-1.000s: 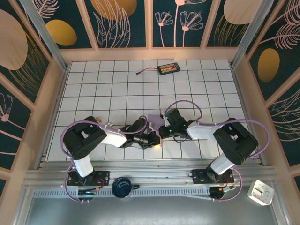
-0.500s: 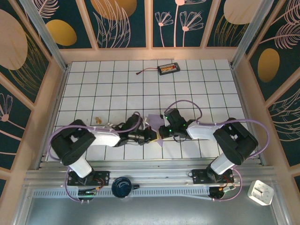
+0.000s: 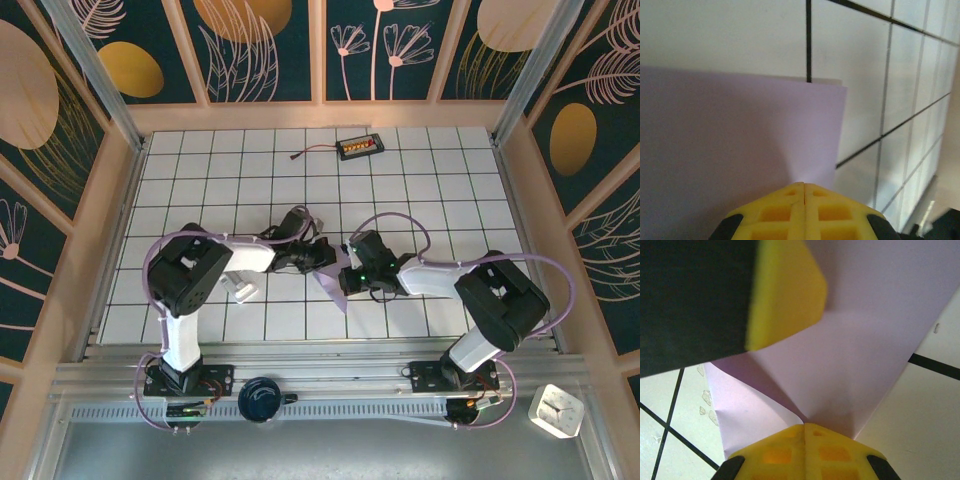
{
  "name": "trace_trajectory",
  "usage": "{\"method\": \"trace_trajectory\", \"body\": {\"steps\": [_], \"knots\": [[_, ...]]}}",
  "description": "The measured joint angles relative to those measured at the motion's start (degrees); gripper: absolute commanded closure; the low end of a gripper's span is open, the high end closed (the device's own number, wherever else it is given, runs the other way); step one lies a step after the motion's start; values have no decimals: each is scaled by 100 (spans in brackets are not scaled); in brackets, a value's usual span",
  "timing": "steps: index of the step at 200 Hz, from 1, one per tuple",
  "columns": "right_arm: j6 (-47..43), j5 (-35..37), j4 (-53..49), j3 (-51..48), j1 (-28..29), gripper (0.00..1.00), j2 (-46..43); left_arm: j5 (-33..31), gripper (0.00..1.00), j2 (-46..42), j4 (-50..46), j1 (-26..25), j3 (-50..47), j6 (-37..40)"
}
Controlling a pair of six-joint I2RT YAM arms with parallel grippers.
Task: Fold a paper plane with a square sheet of paper (pick it up from the middle)
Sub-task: Third fold the triangle at the center of the table.
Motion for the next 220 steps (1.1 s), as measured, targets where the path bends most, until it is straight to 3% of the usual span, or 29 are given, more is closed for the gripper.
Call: {"method": "trace_trajectory", "body": {"steps": [83,220], "knots": [[-223,-7,-586,393,0,100,109,140,100,306,-660,15,540,820],[-378,-22,-748,553,-50,100,247,201,100,330,-662,26,553,999]]}}
